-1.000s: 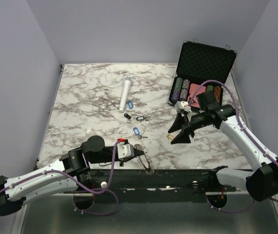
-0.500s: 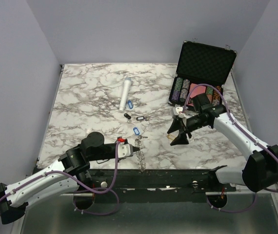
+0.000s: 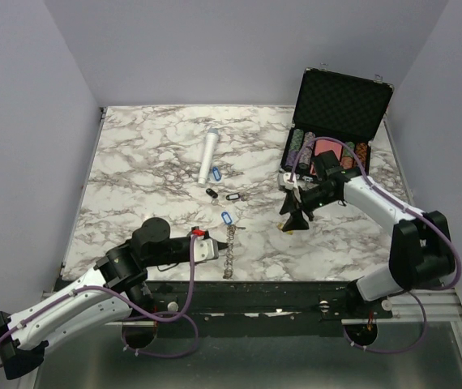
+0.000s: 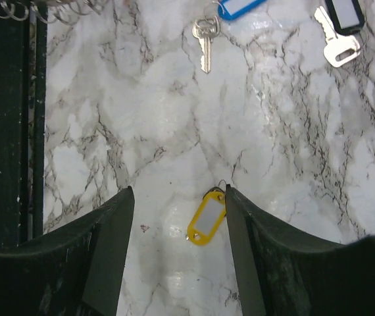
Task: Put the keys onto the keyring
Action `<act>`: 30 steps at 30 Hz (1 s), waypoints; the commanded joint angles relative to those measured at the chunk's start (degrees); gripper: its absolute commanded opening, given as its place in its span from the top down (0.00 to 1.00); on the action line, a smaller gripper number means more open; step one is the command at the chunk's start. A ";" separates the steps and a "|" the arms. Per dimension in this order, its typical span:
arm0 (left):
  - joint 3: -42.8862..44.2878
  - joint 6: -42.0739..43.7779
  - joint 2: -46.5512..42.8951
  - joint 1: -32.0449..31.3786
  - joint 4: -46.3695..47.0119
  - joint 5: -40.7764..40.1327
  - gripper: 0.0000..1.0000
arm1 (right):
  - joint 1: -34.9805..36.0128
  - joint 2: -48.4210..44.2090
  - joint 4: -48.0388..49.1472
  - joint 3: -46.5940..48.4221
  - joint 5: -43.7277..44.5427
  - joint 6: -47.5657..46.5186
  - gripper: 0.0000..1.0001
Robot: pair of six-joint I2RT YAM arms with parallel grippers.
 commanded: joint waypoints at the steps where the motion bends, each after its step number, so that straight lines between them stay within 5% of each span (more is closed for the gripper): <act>1: 0.80 2.00 -1.23 0.23 -0.78 1.36 1.00 | -0.40 3.02 4.78 0.74 2.80 5.48 0.35; 15: 1.07 2.62 -2.64 0.58 -2.02 2.07 1.00 | -1.10 11.37 10.50 3.36 9.92 22.36 0.48; 30: 0.80 3.06 -2.29 0.76 -2.28 2.07 1.00 | -1.10 15.24 7.95 4.42 8.69 23.51 0.59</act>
